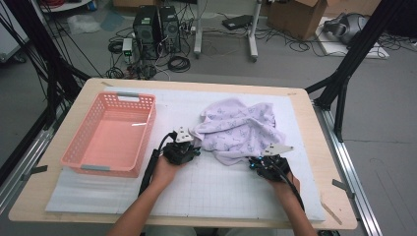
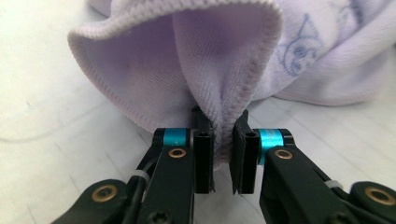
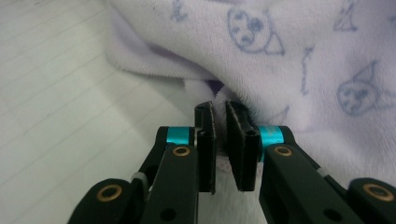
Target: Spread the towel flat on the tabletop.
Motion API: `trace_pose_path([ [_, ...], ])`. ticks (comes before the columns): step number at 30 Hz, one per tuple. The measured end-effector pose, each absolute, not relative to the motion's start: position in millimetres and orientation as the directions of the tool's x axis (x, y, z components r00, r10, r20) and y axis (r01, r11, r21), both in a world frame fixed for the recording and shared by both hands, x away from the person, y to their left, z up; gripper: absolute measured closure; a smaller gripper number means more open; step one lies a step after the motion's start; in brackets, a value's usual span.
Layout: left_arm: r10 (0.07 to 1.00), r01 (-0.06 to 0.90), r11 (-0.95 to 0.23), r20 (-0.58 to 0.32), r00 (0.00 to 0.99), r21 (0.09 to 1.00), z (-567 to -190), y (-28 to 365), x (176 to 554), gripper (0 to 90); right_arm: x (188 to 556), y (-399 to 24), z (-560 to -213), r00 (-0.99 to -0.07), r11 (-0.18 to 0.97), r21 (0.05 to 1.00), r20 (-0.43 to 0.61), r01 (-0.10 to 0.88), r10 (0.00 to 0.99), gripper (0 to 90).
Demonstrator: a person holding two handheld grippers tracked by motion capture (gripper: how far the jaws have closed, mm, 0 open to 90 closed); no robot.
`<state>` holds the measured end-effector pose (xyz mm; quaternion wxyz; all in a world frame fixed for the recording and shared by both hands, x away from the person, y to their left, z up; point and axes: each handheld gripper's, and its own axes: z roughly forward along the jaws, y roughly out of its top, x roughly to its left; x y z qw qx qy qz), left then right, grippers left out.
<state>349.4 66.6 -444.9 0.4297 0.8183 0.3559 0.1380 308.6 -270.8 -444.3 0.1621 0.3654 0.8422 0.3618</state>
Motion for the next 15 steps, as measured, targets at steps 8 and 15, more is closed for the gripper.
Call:
trace_pose_path([
  [8,0.672,0.445,-0.278,-0.159,0.724,0.851,-432.5,98.6,326.4,81.6,285.1,-308.0,-435.3,-0.711,0.476,0.738,0.007,0.478,0.704,84.1],
  [15,0.615,0.405,-0.257,-0.175,0.769,0.877,-415.6,113.5,301.5,81.6,255.3,-346.1,-420.8,-0.712,0.450,0.764,0.017,0.462,0.702,84.3],
])
